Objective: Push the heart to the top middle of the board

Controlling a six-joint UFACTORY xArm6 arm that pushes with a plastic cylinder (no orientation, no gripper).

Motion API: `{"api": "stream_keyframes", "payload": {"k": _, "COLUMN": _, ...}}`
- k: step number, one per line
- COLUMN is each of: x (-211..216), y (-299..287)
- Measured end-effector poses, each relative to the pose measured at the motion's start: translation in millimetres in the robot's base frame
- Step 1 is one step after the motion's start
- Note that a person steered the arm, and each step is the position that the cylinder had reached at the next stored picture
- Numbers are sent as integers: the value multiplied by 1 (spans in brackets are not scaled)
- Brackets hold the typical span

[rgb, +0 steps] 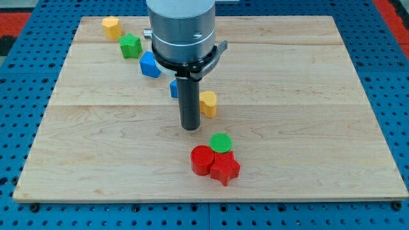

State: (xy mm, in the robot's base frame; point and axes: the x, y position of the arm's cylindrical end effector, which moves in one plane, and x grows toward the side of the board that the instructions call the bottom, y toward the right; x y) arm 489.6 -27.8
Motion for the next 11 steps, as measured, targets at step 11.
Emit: {"api": "stream_keyframes", "payload": {"k": 11, "x": -71, "y": 40}}
